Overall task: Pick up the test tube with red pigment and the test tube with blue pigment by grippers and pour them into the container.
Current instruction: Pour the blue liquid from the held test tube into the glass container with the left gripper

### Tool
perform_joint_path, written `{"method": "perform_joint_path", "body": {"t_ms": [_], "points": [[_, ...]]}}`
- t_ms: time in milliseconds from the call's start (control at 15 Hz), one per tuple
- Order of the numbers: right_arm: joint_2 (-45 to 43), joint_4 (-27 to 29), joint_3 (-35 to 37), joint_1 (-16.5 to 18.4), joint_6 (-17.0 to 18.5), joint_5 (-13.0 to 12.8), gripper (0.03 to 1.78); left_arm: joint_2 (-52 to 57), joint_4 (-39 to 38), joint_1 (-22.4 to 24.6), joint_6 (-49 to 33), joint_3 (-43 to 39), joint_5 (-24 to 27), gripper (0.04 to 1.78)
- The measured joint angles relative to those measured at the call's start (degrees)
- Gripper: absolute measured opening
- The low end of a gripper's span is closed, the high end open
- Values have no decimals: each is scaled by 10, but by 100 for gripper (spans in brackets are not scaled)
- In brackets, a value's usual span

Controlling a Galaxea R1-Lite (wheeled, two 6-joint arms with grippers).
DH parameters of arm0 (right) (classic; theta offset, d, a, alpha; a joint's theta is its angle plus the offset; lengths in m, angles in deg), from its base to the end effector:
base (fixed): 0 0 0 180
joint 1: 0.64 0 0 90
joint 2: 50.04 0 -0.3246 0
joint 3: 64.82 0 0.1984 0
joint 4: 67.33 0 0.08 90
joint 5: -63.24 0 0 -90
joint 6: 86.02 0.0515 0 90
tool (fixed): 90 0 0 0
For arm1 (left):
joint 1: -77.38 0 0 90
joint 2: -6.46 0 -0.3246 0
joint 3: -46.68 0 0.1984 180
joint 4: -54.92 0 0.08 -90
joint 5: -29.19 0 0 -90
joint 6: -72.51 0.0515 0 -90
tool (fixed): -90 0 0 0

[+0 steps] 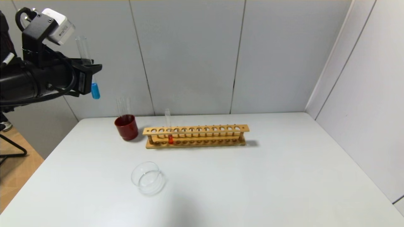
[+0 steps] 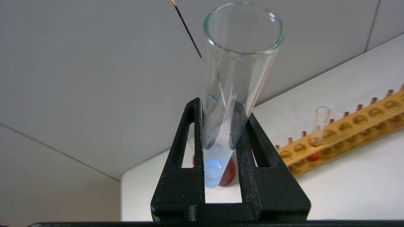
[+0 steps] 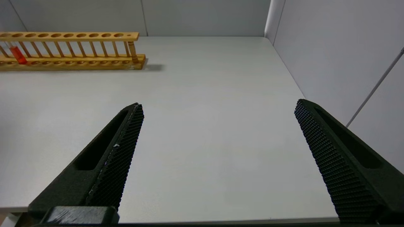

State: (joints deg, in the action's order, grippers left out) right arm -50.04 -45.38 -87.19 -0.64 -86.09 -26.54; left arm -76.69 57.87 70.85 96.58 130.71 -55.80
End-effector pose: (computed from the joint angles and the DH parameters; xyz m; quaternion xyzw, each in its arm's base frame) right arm -0.0096 0.0002 0.0765 -0.0006 -0.0037 0.0019 1.0000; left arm 0.2885 -0.0375 0.3206 0.2077 -0.0033 -0.1021 0.9729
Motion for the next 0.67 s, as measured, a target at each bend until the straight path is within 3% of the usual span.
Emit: {"method": "perform_joint_path", "body": {"t_ms": [200, 467, 667], "points": [[0, 0, 0, 0, 0, 0, 175, 9, 1, -1, 82, -12, 9, 34], [0, 0, 0, 0, 0, 0, 175, 23, -3, -2, 101, -43, 87, 34], [0, 0, 0, 0, 0, 0, 175, 31, -10, 0, 141, -82, 100, 34]]}}
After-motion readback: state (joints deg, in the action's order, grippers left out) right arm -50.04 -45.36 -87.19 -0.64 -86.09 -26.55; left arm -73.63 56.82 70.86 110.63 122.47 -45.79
